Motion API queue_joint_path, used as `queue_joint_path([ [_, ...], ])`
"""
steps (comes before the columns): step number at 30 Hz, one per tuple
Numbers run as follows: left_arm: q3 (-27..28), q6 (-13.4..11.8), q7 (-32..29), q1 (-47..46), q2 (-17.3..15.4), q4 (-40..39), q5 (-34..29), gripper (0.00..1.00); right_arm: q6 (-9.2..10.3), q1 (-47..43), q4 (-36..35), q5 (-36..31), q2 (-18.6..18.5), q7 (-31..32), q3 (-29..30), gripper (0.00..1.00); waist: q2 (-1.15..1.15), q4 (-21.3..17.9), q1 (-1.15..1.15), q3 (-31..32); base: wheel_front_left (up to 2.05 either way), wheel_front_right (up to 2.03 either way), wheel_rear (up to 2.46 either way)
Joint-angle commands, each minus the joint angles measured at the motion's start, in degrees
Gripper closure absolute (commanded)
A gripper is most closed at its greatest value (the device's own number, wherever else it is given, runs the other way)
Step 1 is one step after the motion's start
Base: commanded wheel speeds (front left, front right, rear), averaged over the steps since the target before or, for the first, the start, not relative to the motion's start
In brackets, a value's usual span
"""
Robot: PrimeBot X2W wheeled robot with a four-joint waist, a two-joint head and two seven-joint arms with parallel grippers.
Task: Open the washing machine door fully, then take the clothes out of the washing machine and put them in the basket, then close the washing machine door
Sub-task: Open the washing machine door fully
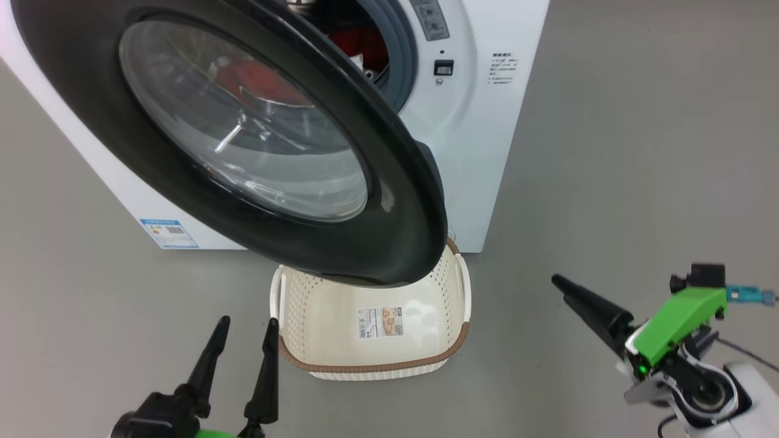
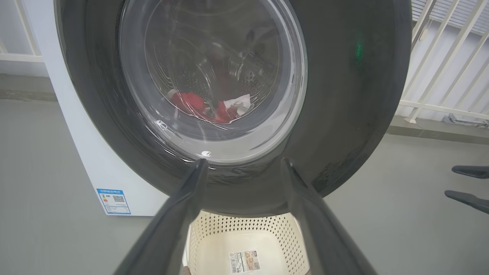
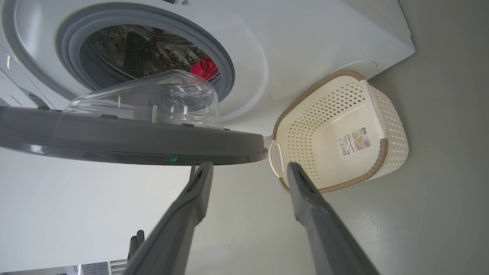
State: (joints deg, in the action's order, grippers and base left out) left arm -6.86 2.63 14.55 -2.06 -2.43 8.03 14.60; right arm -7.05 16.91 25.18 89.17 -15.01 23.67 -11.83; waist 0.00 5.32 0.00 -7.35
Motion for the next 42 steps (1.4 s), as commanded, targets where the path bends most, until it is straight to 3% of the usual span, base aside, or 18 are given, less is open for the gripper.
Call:
queue_joint_path([
  [1,2.28,0.4,0.45,0.28,-0.44,-1.15,-0.3,0.0,-0.44,-1.85,-1.57,0.37,-0.57,-0.95,-0.3,0.0,0.0,-0.76,0.0,0.66,0.0,0.0,0.0],
  [10,2.78,0.29,0.45,0.91,-0.44,-1.16,-0.29,0.0,-0.44,-6.51,-3.56,-2.13,-0.94,-6.65,0.37,0.0,0.0,-2.06,0.0,0.9,0.0,0.0,0.0],
  [16,3.04,0.3,0.45,1.14,-0.44,-0.89,-0.33,0.0,-0.44,-7.96,-4.48,-12.7,-4.69,-16.42,-6.03,0.0,0.0,-2.64,0.0,0.83,0.0,0.0,0.0],
  [26,3.09,0.27,0.45,1.05,-0.44,-0.49,-0.19,0.0,-0.44,-6.75,-2.81,-21.55,-10.32,-34.53,-18.07,0.0,0.0,-2.56,0.0,0.89,0.0,0.0,0.0],
  [31,3.29,0.1,0.45,1.11,-0.44,-0.52,-0.05,0.0,-0.44,-5.92,-0.19,-26.09,-11.81,-38.45,-21.43,0.0,0.0,-2.56,0.0,0.94,0.0,0.0,0.0],
  [42,3.83,0.09,0.45,1.12,-0.44,-0.94,0.21,0.0,-0.44,-12.0,-6.69,-47.02,-5.2,-38.66,-2.88,0.0,0.0,-2.93,0.0,0.56,0.0,0.0,0.0],
])
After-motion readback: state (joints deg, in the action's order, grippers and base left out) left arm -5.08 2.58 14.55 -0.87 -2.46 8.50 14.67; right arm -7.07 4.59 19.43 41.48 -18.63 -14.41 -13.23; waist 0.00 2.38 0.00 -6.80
